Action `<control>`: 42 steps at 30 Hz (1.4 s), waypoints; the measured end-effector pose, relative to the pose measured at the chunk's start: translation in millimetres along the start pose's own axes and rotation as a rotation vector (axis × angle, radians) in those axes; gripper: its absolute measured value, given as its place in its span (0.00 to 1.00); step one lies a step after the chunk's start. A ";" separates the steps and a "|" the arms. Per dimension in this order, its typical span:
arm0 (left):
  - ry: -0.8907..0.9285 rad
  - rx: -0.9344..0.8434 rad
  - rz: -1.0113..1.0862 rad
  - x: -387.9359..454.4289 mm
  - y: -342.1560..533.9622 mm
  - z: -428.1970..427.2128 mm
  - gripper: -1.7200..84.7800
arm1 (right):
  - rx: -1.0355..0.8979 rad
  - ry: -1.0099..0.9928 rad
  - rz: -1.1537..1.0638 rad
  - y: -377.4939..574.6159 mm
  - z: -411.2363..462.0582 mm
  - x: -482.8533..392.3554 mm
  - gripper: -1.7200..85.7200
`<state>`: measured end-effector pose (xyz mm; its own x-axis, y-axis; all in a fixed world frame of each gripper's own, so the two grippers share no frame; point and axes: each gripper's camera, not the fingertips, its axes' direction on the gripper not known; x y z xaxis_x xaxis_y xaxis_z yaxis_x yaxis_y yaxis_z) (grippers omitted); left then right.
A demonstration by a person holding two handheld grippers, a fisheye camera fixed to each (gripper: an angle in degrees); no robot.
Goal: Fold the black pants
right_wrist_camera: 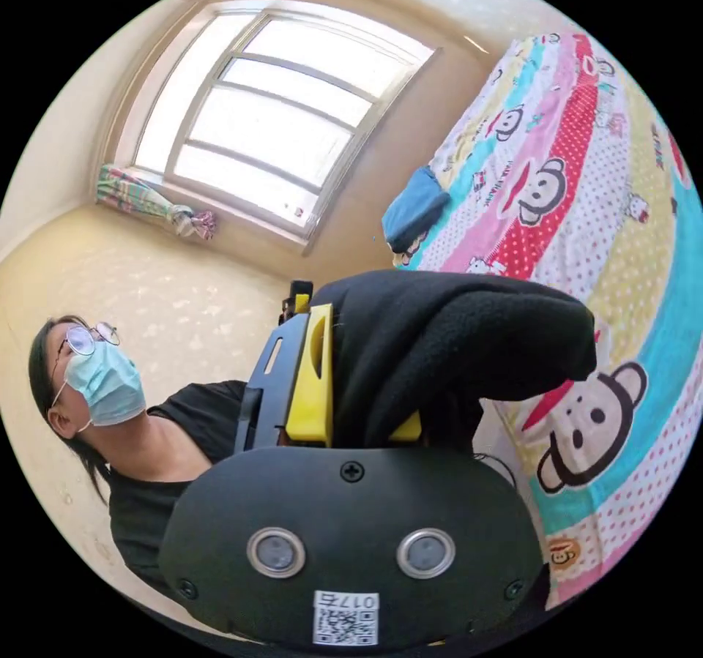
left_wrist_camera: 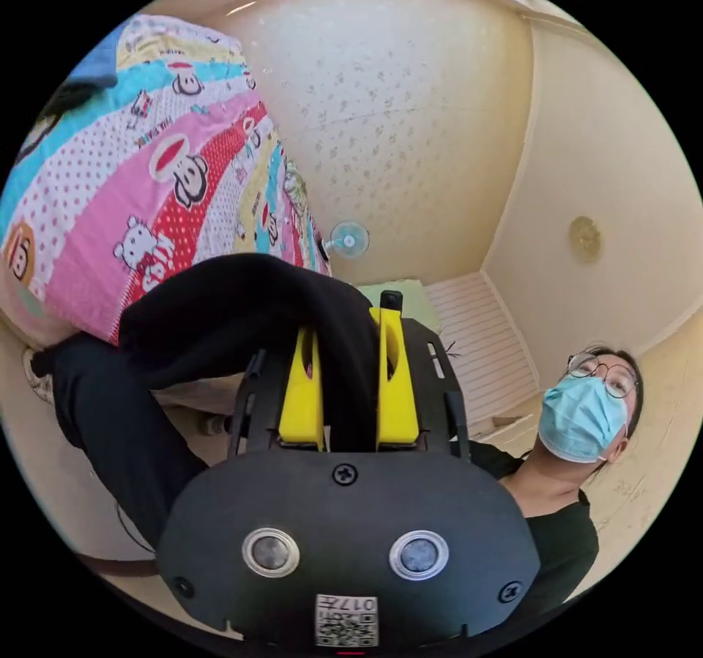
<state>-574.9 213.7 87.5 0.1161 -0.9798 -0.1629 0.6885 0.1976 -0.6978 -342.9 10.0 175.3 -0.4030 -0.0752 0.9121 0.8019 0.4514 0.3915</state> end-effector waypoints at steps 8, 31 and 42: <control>-0.336 0.403 0.371 75.1 -116.8 -141.9 0.14 | -0.117 -0.124 -0.509 -263.2 135.2 -83.3 0.10; -0.542 -0.283 0.210 -147.5 -20.2 125.8 0.22 | 0.215 0.821 0.360 79.5 17.4 73.8 0.21; -0.857 -0.531 0.358 -208.3 -1.1 369.4 0.26 | 0.402 1.069 0.582 142.0 -34.2 73.8 0.31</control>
<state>-335.5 406.1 379.9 0.8562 -0.5164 -0.0178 0.1393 0.2639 -0.9544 -243.7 38.2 302.4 0.6634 -0.3667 0.6523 0.4755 0.8797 0.0109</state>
